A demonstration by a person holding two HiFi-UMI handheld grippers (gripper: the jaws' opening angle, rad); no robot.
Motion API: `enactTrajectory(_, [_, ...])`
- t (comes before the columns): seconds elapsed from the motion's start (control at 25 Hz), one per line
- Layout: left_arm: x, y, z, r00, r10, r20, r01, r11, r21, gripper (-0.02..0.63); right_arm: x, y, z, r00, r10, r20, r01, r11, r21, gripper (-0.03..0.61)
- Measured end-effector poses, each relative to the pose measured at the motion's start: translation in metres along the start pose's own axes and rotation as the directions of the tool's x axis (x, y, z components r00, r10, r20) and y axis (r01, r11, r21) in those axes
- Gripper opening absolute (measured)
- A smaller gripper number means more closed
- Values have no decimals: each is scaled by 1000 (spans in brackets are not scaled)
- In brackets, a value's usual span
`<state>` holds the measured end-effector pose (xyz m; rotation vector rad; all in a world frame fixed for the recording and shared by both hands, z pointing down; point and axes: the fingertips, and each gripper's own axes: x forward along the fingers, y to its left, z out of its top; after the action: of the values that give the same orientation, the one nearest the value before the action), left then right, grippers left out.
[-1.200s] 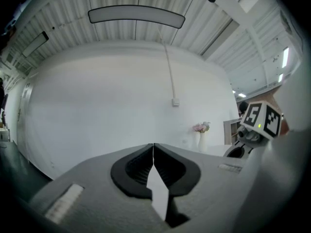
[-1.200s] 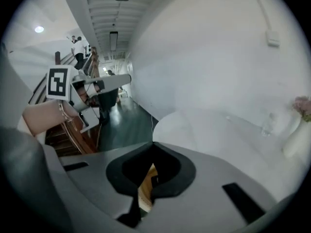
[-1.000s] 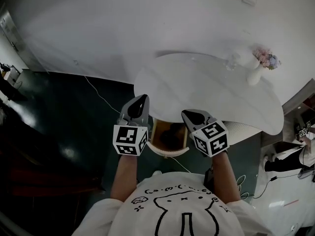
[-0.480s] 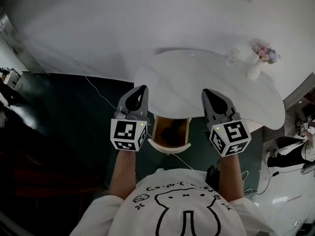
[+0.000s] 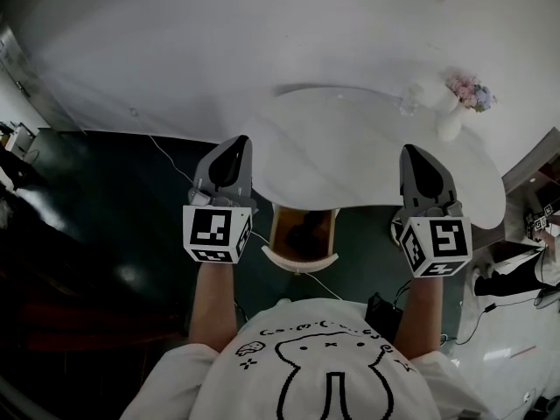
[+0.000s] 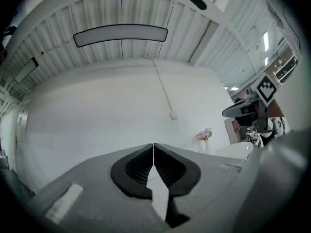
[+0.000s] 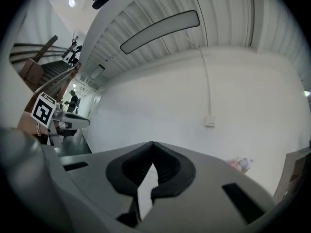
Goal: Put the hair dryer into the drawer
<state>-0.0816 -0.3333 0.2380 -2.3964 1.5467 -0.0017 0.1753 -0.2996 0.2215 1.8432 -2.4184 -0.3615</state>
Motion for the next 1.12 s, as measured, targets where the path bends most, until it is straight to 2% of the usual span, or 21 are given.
enactTrajectory(0.2, [0, 6, 10, 1000, 18, 19, -18, 1000, 26, 17, -4, -5, 5, 1000, -24, 14, 25, 999, -25, -2])
enactTrajectory(1.12, [-1, 12, 21, 998, 29, 63, -31, 999, 28, 17, -4, -1, 18, 998, -15, 54, 18, 999, -51, -2])
